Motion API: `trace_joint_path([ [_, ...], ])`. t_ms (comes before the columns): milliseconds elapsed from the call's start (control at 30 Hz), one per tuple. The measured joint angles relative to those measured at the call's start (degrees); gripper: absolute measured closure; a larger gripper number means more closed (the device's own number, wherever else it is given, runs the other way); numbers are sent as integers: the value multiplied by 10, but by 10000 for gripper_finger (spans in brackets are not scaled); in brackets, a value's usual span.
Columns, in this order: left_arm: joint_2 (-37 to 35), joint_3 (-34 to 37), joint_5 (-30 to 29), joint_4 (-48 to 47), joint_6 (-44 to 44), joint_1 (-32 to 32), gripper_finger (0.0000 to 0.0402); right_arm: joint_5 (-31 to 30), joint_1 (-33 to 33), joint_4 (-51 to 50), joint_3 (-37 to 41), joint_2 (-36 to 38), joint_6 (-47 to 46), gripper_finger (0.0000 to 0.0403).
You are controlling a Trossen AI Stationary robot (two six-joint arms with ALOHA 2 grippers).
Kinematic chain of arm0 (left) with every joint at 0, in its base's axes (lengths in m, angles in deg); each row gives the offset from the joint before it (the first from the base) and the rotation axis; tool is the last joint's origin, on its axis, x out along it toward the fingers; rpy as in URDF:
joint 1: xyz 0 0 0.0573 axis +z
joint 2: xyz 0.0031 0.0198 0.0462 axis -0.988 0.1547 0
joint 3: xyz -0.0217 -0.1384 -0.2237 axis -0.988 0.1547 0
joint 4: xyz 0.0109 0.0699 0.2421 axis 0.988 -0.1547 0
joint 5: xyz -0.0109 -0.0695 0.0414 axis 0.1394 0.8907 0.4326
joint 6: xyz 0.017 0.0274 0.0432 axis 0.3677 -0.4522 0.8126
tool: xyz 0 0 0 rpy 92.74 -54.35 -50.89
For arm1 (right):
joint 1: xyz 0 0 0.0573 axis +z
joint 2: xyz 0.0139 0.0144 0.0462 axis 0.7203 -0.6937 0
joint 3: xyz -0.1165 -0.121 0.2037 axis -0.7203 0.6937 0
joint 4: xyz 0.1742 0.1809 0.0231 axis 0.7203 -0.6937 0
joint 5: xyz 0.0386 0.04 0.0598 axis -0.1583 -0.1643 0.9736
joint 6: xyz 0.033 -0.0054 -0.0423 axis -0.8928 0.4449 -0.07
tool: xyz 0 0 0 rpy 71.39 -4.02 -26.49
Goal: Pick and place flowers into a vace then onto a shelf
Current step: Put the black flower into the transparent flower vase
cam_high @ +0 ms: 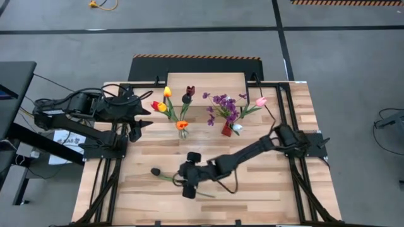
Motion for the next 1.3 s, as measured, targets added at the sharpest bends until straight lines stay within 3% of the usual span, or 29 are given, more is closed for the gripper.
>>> trace_joint_path([
  [167, 11, 1, 3, 4, -3, 0, 219, 97, -28, 4, -27, -28, 0, 221],
  [333, 28, 1, 3, 4, -7, 0, 219, 116, -32, 4, -50, -49, 1, 225],
  [667, 60, 1, 3, 3, -29, 0, 219, 25, -26, -9, -52, -47, -48, 226],
  [867, 58, 1, 3, 2, -52, -16, 219, 14, -8, 45, -52, -72, -66, 226],
  [1300, -8, 1, -55, 37, -104, -144, 219, -6, -3, 67, -57, -140, -79, 226],
])
